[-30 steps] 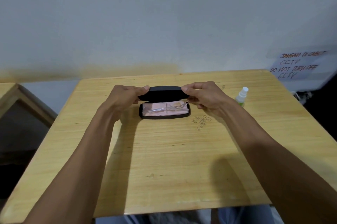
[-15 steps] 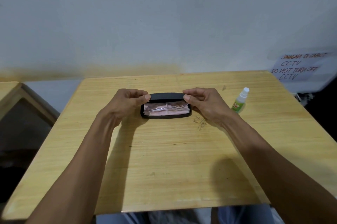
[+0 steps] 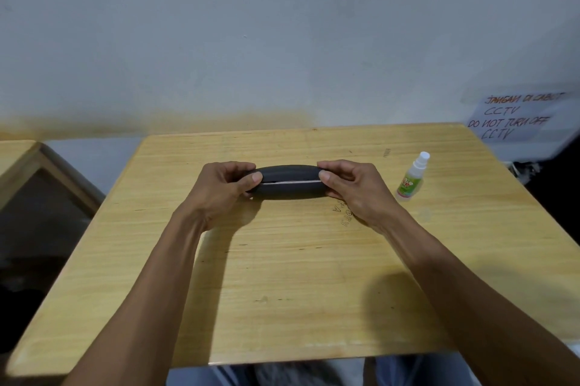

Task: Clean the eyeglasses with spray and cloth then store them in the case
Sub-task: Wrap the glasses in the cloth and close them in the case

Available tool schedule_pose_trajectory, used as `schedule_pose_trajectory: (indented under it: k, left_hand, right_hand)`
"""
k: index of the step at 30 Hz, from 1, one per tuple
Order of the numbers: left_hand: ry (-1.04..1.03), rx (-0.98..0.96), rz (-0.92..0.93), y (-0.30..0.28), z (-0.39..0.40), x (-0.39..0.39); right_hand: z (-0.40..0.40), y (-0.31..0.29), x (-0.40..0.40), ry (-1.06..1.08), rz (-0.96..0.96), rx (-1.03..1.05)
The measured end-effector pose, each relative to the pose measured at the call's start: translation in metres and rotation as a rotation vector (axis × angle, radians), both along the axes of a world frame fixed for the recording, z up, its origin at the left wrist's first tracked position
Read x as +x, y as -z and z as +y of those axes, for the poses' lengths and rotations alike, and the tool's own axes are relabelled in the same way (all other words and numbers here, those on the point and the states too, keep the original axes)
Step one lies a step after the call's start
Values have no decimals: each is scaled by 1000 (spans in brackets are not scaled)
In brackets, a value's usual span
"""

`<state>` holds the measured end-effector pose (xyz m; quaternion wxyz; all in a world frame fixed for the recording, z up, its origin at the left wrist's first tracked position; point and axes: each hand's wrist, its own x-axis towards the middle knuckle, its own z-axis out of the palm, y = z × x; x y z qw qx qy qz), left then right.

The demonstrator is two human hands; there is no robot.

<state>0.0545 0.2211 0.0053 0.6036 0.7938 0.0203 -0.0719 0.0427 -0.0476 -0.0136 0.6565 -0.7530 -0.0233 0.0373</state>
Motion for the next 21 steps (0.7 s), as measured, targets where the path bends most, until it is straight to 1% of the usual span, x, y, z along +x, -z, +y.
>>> schedule_pose_trajectory:
  k: [9,18,21]
  left_hand:
    - [20,29,-53,5,1,-7]
    - [51,135,-185,11,0,-24]
    - [66,215,-238,13,0,-30]
  right_hand:
    - [-5,5,-4,-33,-7,-43]
    - [-7,11,-13,-63,-49,-101]
    - [-7,12,-18,-71,-57,-115]
